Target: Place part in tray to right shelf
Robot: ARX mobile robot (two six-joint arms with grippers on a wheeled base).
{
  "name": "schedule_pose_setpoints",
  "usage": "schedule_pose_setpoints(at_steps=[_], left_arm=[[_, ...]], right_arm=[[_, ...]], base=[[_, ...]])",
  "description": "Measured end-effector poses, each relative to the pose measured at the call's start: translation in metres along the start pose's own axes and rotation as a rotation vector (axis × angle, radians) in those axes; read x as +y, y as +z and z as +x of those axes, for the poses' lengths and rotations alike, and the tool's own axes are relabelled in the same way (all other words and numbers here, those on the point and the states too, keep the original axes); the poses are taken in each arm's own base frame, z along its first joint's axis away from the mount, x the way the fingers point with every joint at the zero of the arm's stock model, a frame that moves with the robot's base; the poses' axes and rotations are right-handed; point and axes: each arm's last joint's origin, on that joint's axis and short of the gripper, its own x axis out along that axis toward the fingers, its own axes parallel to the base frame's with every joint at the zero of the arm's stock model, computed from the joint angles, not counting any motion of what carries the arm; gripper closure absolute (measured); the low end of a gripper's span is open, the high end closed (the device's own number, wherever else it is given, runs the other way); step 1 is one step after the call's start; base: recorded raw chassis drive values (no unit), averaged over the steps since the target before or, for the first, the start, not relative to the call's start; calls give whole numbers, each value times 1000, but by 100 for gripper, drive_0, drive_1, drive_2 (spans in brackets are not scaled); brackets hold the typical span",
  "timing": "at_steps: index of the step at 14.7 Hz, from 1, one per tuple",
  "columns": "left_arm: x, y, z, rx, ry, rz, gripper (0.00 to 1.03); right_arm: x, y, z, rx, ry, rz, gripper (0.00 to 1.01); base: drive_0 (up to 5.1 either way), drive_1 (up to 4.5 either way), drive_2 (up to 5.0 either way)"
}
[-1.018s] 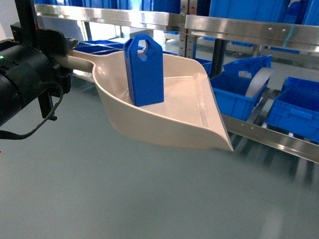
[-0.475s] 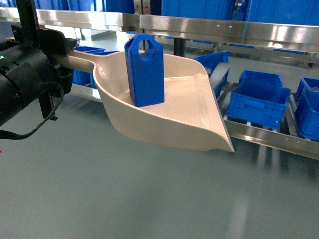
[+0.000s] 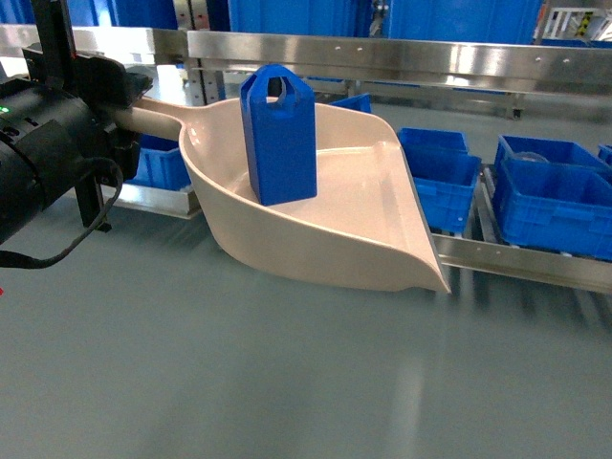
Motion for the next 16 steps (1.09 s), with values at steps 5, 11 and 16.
schedule_pose_setpoints(at_steps=[5,11,16], left_arm=[[0,-1,0,2,0,-1,91],[0,-1,0,1,0,0,91],[0,-2,0,6,0,0,91]], right_arm=[[0,0,0,0,0,0,3],[0,0,0,0,0,0,3],[0,0,0,0,-1,0,3]], base=[[-159,-159,-159],[-157,-157,-157],[-140,-140,-140]])
